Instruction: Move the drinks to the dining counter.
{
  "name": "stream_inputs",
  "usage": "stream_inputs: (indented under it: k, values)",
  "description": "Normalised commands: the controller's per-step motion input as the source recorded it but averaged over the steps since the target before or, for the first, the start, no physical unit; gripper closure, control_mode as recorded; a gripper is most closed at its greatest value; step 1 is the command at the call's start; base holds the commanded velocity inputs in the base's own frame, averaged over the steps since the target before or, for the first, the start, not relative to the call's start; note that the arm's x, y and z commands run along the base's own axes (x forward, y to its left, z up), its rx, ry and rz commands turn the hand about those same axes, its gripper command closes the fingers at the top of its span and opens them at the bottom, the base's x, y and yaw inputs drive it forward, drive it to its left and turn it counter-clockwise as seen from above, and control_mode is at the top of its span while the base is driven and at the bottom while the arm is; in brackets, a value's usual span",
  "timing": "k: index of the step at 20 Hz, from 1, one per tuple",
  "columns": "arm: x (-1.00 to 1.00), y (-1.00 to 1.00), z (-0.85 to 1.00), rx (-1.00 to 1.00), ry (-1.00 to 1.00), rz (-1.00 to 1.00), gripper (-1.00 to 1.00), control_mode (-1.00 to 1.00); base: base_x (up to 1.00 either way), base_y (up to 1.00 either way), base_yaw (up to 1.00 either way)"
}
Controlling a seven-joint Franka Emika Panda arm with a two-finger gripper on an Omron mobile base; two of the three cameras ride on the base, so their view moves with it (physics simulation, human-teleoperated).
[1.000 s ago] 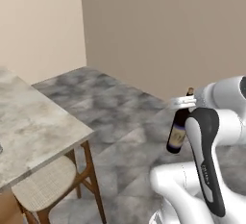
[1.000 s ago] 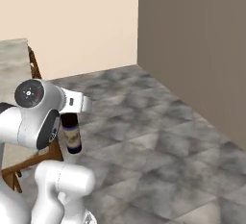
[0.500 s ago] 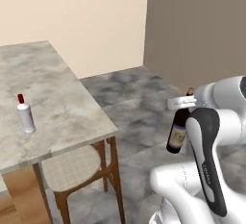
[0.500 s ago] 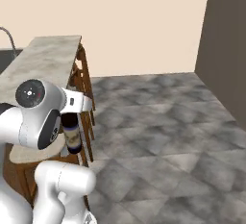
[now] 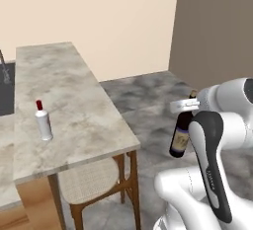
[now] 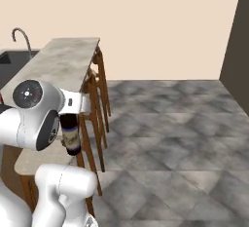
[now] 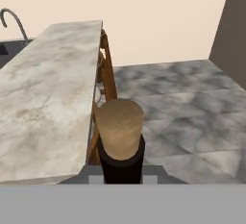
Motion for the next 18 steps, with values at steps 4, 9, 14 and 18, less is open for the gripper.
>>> stream_inputs:
  k: [4,9,14,18]
  values:
    - [0.0,0.0,0.0,0.0,0.0,0.0,1.0,1.0,0.46,0.16,0.21]
    - [0.0,0.0,0.0,0.0,0.0,0.0,1.0,1.0,0.18,0.04,0.28]
    - [0.0,0.0,0.0,0.0,0.0,0.0,1.0,1.0,0.04,0.08,0.27]
    - [0.0,0.0,0.0,0.0,0.0,0.0,1.0,1.0,0.13,0.02,0.13]
